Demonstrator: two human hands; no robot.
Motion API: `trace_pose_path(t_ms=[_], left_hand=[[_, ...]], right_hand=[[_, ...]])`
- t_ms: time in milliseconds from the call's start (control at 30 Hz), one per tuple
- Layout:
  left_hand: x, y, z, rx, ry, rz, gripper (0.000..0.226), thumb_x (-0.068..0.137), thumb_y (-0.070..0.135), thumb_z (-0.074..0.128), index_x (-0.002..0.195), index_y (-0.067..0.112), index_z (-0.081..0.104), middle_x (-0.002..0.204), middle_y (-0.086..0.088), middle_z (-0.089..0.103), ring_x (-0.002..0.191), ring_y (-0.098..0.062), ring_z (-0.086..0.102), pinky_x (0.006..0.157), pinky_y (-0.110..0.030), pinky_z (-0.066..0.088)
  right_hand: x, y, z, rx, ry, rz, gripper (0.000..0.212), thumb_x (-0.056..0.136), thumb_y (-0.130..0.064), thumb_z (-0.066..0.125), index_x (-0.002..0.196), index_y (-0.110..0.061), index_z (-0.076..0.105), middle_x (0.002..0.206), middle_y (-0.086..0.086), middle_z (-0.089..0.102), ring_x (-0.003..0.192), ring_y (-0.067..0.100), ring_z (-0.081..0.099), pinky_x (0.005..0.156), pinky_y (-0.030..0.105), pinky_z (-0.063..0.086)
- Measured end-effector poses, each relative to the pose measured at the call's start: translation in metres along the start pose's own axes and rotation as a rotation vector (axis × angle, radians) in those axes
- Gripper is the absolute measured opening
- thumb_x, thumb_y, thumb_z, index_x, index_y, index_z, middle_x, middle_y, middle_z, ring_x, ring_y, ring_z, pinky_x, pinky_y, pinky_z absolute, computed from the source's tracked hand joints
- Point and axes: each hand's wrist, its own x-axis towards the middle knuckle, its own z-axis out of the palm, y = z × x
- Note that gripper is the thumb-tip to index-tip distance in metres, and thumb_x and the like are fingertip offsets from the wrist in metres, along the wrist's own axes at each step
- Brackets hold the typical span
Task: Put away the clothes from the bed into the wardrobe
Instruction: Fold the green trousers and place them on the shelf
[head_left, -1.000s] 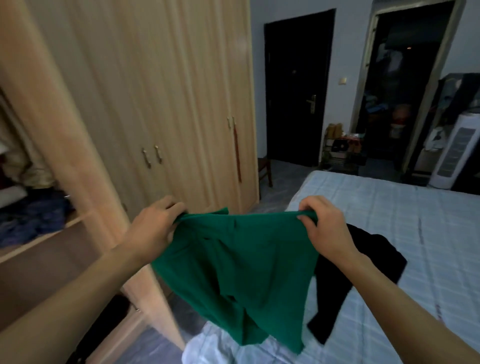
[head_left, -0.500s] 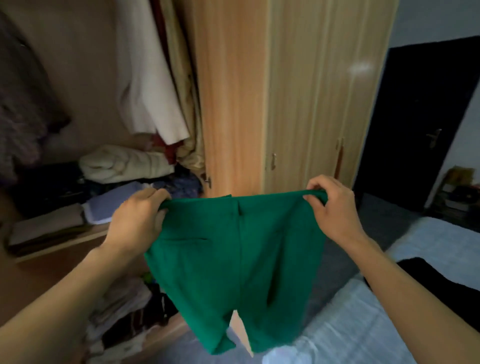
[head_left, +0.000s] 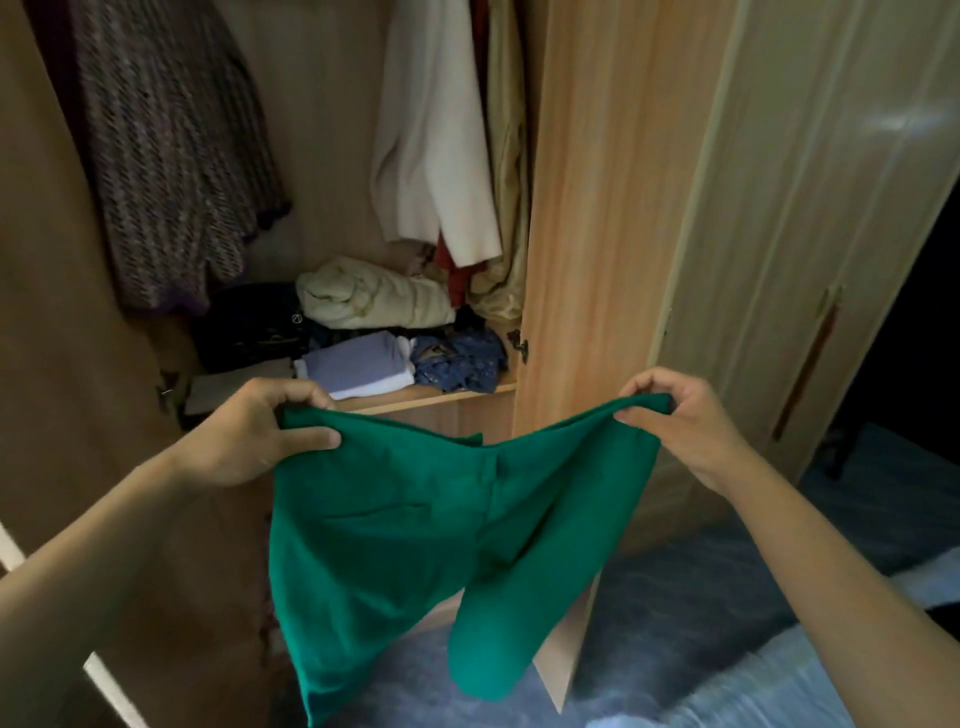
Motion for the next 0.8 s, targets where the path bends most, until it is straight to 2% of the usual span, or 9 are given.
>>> trace_pose_path(t_ms=[100,167,233,333,433,500,600,700,800], left_hand=[[0.008,-0.001,0.006,-0.135,-0.036,-0.043,0.014,0.076,0.02,0.081,0.078,0.01,0.071,0.08,-0.005,0.071,0.074,-0.013,0.067,0.063,-0.021,0.053],[0.015,-0.005,0.015,-0.182,0.013,-0.101,0.012,0.076,0.012,0.076,0.081,0.003,0.07,0.084,-0.014,0.071,0.076,-0.02,0.068,0.064,-0.022,0.055],[0.028,-0.014,0.027,-0.177,0.09,-0.196,0.015,0.079,0.007,0.074,0.087,-0.004,0.069,0.087,-0.02,0.072,0.078,-0.027,0.069,0.065,-0.024,0.058],[0.058,-0.03,0.049,0.061,0.259,-0.398,0.012,0.084,0.013,0.077,0.083,0.002,0.073,0.081,-0.014,0.073,0.078,-0.029,0.07,0.07,-0.036,0.06],[0.077,-0.029,0.078,0.225,0.364,-0.532,0.02,0.082,0.023,0.079,0.078,0.005,0.073,0.081,-0.017,0.072,0.078,-0.03,0.068,0.072,-0.041,0.059],[0.075,-0.019,0.101,0.212,0.372,-0.52,0.022,0.079,0.025,0.08,0.073,0.006,0.073,0.078,-0.016,0.072,0.073,-0.026,0.068,0.066,-0.036,0.056],[0.069,-0.005,0.131,0.203,0.369,-0.428,0.025,0.076,0.029,0.081,0.068,0.006,0.073,0.069,-0.011,0.072,0.068,-0.024,0.069,0.06,-0.034,0.057],[0.061,0.013,0.155,0.173,0.366,-0.353,0.023,0.078,0.03,0.081,0.065,0.014,0.073,0.066,0.0,0.071,0.065,-0.016,0.067,0.064,-0.032,0.057],[0.056,0.031,0.172,0.145,0.368,-0.282,0.013,0.078,0.033,0.081,0.072,0.023,0.074,0.073,0.007,0.072,0.071,-0.012,0.068,0.069,-0.03,0.057]], right_hand=[[0.003,0.009,-0.006,0.085,-0.067,0.107,0.021,0.08,0.0,0.075,0.075,-0.021,0.073,0.082,0.006,0.068,0.078,0.019,0.061,0.071,0.031,0.049],[0.004,0.014,-0.008,0.117,-0.067,0.167,0.018,0.08,0.0,0.076,0.078,-0.019,0.074,0.088,0.01,0.069,0.081,0.021,0.063,0.076,0.035,0.051],[0.009,0.022,-0.004,0.132,-0.028,0.245,0.011,0.081,-0.001,0.076,0.082,-0.011,0.072,0.087,0.011,0.07,0.079,0.021,0.065,0.072,0.033,0.053],[0.027,0.039,0.017,0.058,0.121,0.369,0.009,0.082,-0.008,0.078,0.084,-0.01,0.07,0.086,0.01,0.072,0.072,0.02,0.066,0.059,0.025,0.05],[0.037,0.047,0.049,0.023,0.275,0.45,0.01,0.084,-0.011,0.075,0.09,-0.007,0.068,0.086,0.009,0.072,0.069,0.017,0.066,0.058,0.024,0.051],[0.031,0.044,0.07,-0.005,0.293,0.412,0.008,0.085,-0.013,0.075,0.086,-0.01,0.068,0.079,0.005,0.07,0.064,0.014,0.064,0.057,0.024,0.052],[0.014,0.045,0.095,-0.058,0.266,0.311,0.024,0.08,-0.017,0.079,0.068,-0.023,0.06,0.071,-0.002,0.067,0.061,0.014,0.063,0.063,0.029,0.054],[-0.001,0.043,0.113,-0.041,0.232,0.223,0.025,0.08,-0.019,0.08,0.067,-0.025,0.059,0.067,-0.009,0.063,0.062,0.01,0.059,0.062,0.026,0.05],[-0.011,0.035,0.124,0.01,0.211,0.14,0.021,0.081,-0.019,0.078,0.07,-0.025,0.062,0.07,-0.009,0.065,0.064,0.008,0.058,0.061,0.022,0.045]])
